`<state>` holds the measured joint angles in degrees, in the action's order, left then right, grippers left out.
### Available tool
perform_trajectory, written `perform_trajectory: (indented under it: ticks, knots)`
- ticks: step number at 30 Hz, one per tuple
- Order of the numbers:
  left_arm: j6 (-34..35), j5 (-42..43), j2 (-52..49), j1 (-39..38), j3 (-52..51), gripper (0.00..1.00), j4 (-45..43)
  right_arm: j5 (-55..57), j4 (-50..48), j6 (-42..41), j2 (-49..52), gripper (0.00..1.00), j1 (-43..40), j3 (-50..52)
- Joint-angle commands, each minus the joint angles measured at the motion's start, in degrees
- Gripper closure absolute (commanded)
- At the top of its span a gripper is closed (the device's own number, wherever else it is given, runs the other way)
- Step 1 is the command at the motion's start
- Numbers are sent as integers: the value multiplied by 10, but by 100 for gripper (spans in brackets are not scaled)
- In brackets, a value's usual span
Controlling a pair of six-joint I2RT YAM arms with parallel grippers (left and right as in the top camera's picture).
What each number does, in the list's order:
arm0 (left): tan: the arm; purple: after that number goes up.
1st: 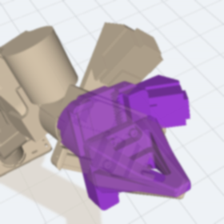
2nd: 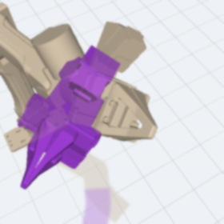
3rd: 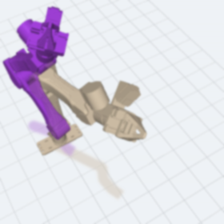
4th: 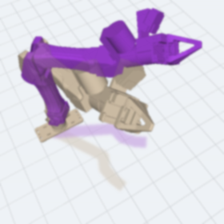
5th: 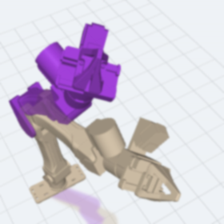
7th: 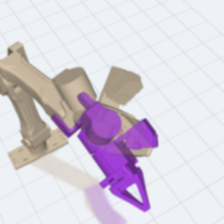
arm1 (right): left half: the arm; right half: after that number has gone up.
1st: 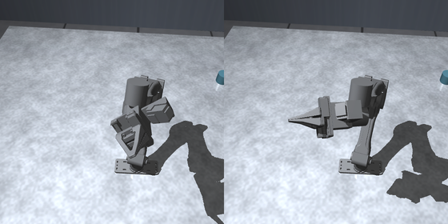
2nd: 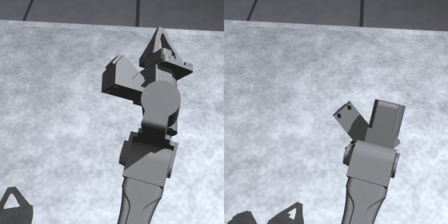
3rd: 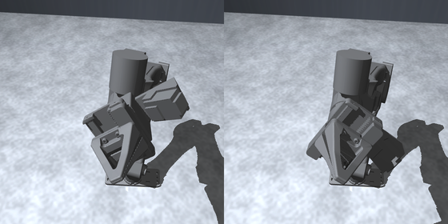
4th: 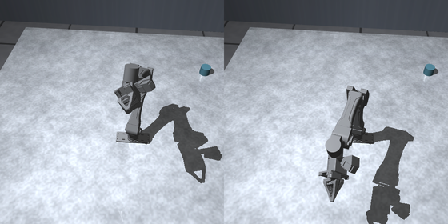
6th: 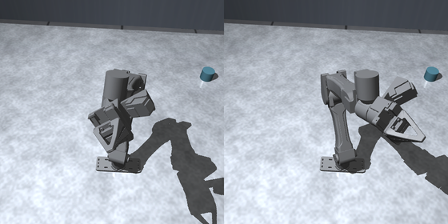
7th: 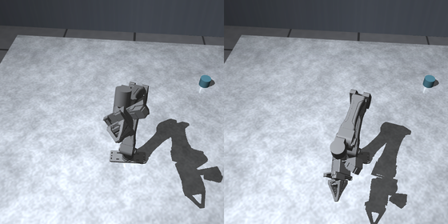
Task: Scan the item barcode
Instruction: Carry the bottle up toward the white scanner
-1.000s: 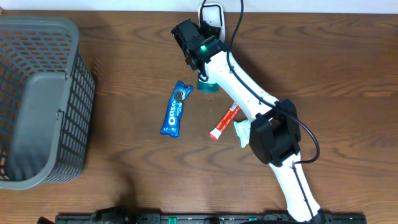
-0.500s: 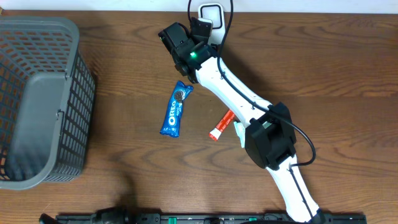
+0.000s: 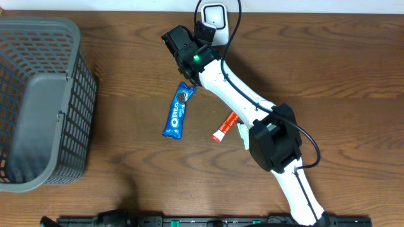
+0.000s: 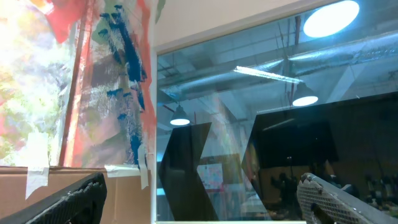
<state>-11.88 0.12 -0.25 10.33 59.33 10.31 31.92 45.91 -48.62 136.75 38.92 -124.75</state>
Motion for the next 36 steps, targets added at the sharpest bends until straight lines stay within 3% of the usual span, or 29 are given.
perform_trajectory:
  ticks: [1, 4, 11, 18, 23, 24, 27, 29, 33, 36]
  knots:
    - [-5, 8, 1, -3, 0, 2, -1, -17, 18, 0, -8, 29, 3, 14]
    - [-5, 8, 1, -3, 0, 2, -1, -47, 20, 38, -12, 15, 3, 12]
    - [-5, 8, 1, -3, 0, 2, -1, -53, 48, 39, -41, 2, 3, 9]
    - [-5, 8, 1, -3, 0, 2, -1, -75, 106, 50, -107, 1, -1, -15]
    - [-5, 8, 1, -3, 0, 2, 0, -234, 245, 63, -167, 1, -39, -68]
    - [-5, 8, 1, -3, 0, 2, 0, -270, 270, 89, -175, 1, -50, -77]
    - [-5, 8, 1, -3, 0, 2, 0, -412, 321, 300, -186, 1, -98, -94]
    - [-5, 8, 1, -3, 0, 2, 0, -427, 339, 380, -178, 1, -115, -94]
    - [-5, 8, 1, -3, 0, 2, 0, -410, 320, 495, -118, 1, -125, -94]
    - [-5, 8, 1, -3, 0, 2, 0, -406, 293, 496, -88, 1, -119, -94]
